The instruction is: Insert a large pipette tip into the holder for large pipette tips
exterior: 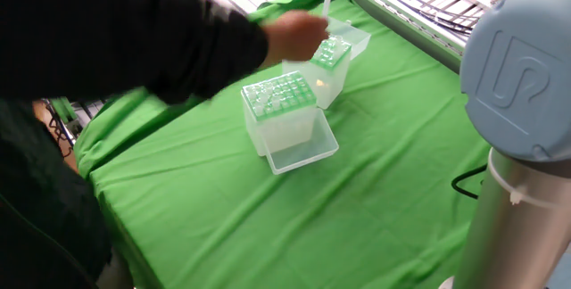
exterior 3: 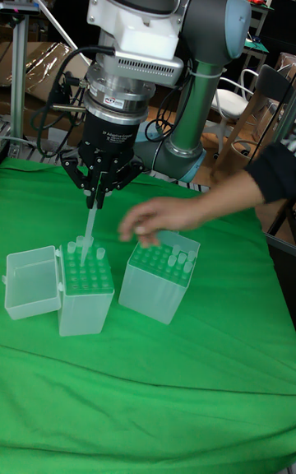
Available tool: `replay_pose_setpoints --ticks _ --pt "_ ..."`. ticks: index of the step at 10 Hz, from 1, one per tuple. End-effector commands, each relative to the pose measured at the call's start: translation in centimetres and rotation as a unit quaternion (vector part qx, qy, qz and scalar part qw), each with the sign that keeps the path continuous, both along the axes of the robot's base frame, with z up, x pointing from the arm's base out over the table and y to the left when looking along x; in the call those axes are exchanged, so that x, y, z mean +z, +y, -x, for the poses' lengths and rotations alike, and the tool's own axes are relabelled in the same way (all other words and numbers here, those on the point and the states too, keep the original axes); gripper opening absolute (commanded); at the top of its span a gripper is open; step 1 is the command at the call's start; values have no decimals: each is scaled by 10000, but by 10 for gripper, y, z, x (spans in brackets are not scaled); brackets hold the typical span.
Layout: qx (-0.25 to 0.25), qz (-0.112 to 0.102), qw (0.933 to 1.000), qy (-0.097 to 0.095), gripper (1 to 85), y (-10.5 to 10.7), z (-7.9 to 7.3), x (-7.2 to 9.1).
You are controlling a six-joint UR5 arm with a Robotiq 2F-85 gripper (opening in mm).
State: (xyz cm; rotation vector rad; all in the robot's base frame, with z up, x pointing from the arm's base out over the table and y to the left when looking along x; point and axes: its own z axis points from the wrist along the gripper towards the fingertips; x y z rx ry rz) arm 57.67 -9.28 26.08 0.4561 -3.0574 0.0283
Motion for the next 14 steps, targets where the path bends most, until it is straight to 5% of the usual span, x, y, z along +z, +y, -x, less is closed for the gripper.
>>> replay_pose_setpoints --ticks 1,2,4,9,14 --pt "175 -221 9996 -57 137 11 -4 -5" --pt "283 -224 9993 -102 257 11 -6 -6" --pt "329 -271 9990 -111 317 13 -7 -7" --pt "197 -370 9986 -313 310 25 -19 -8" --pt "-507 -111 9979 -385 280 14 -23 -9"
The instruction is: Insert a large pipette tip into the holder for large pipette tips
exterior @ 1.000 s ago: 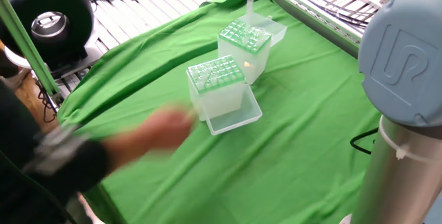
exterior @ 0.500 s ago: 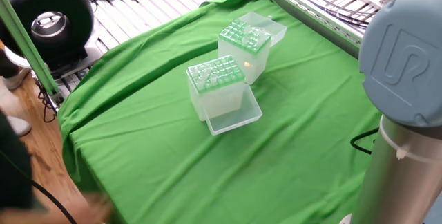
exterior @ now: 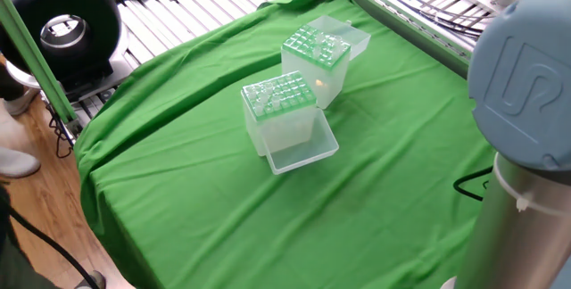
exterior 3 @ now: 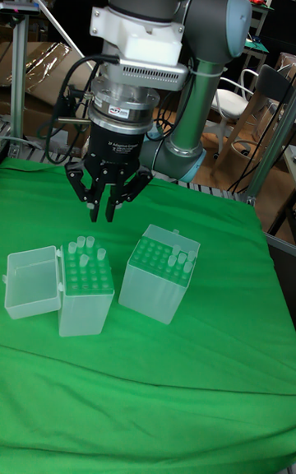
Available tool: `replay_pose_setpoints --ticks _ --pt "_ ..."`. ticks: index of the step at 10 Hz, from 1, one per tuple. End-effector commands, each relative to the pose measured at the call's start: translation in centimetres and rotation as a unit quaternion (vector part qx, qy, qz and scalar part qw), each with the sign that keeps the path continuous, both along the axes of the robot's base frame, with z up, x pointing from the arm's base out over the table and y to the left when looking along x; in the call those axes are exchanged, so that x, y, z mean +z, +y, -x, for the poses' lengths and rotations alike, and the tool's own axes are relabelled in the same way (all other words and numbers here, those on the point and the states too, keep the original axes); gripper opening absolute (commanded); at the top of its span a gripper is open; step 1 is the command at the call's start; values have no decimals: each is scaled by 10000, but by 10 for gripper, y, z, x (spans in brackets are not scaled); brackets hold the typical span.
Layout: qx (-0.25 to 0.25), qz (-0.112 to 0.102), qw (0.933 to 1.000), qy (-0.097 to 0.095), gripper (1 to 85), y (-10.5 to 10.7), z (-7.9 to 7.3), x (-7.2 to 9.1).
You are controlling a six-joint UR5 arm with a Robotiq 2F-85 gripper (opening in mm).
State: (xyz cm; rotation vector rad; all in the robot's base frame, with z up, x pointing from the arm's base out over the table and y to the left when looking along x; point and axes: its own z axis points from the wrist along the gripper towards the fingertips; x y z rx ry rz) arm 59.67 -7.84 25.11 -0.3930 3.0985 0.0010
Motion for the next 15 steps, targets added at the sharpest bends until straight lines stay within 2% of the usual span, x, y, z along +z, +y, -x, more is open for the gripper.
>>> replay_pose_setpoints --ticks 1,2,3,4,5,6,7,8,9,10,11,12,14,15 --pt "-353 197 9992 25 250 -10 2 1" --pt "-271 330 9991 77 210 -16 5 1" --pt "116 252 9996 -9 203 -12 0 1" --pt "432 81 9989 -153 243 -18 -8 -4" --pt "691 43 9973 -237 243 -45 -10 -5" --pt "901 -109 9956 -242 250 -66 -7 0" --pt "1086 -385 9930 -252 283 -79 -3 6" --pt "1175 -480 9916 -259 333 -89 -2 11" --pt "1057 -343 9936 -223 333 -97 2 12" --pt "825 -211 9962 -165 310 -102 6 13" --pt "878 -192 9958 -180 217 -102 6 13" --pt "1201 -398 9917 -227 267 -91 5 14" --pt "1652 -621 9842 -137 287 -80 13 15" --pt "1627 -698 9842 -54 150 -76 18 15"
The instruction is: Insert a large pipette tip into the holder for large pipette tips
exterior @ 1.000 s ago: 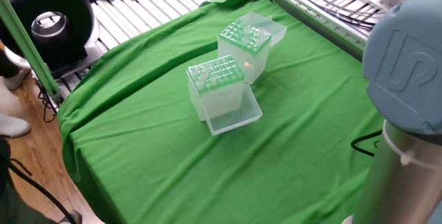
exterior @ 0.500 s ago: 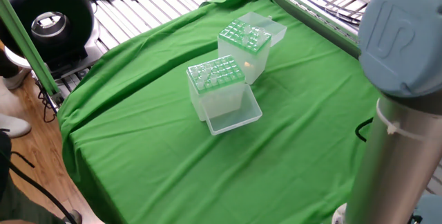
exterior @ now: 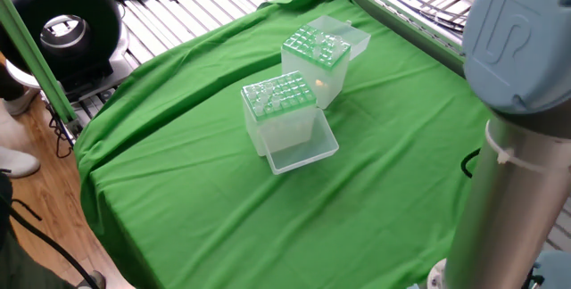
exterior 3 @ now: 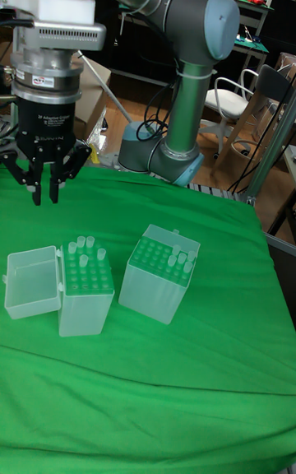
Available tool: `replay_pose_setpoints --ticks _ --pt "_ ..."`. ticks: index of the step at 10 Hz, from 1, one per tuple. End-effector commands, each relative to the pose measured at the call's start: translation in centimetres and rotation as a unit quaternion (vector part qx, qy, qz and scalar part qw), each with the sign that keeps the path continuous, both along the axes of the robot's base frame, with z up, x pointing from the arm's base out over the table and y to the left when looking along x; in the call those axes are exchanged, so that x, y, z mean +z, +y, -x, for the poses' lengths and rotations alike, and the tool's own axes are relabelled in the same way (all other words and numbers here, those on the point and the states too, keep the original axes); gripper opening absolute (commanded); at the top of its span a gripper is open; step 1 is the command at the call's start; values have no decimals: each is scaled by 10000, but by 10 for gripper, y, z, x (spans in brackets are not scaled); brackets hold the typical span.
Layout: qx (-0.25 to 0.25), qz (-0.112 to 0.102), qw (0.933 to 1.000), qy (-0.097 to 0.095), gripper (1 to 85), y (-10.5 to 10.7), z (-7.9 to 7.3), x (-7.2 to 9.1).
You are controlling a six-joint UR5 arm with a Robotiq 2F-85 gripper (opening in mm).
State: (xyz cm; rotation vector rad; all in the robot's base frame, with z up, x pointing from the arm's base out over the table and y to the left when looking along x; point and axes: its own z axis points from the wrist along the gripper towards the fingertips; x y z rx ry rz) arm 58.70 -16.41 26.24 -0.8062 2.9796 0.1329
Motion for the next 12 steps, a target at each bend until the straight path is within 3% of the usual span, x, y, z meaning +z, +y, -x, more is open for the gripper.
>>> replay_pose_setpoints --ticks 1,3,4,5,9,12 --pt "211 -297 9993 -63 220 12 0 4" --pt "-8 -389 9992 102 347 24 7 4" --pt "-228 -293 9991 206 363 43 12 8" --pt "-378 -134 9990 201 347 60 15 10" --pt "-971 14 9950 215 367 142 23 -6" --pt "-1415 381 9888 284 330 180 19 -6"
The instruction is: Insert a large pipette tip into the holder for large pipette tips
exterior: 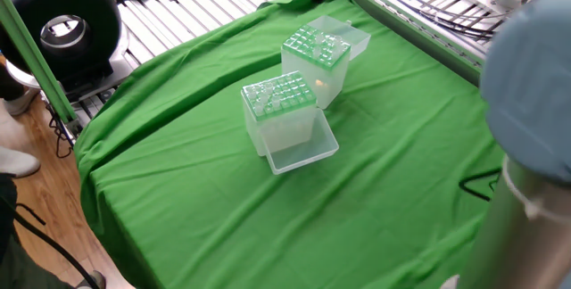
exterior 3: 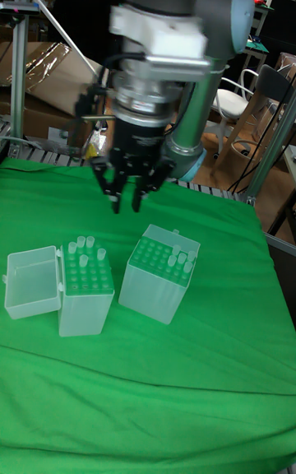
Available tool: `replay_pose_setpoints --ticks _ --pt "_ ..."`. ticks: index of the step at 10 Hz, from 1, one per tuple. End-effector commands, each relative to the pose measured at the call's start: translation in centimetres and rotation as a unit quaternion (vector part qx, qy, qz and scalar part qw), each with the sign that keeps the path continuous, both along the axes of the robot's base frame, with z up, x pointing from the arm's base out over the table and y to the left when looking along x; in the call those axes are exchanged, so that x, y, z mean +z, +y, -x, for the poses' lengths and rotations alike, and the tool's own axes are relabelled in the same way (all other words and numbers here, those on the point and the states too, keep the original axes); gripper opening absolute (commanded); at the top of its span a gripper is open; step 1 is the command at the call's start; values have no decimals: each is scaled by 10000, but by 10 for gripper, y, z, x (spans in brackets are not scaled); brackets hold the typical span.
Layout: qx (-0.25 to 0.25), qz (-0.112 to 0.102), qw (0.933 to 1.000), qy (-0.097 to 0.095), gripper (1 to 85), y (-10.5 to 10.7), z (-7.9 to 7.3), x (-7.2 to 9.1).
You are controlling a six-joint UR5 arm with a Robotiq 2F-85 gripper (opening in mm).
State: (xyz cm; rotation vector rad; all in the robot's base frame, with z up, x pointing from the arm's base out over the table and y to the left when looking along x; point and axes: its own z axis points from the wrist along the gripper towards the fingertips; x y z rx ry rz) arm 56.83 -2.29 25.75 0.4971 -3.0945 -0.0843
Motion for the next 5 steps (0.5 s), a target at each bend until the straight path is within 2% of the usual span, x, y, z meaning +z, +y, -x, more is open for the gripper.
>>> replay_pose_setpoints --ticks 1,2,3,4,5 --pt "-339 206 9992 -81 293 38 -5 -2" --pt "-75 36 9999 -147 283 46 -8 -2" --pt "379 -223 9988 -191 287 60 -8 -1" --pt "975 -633 9929 -241 333 81 -7 2" --pt "1290 -853 9878 -164 387 88 1 5"
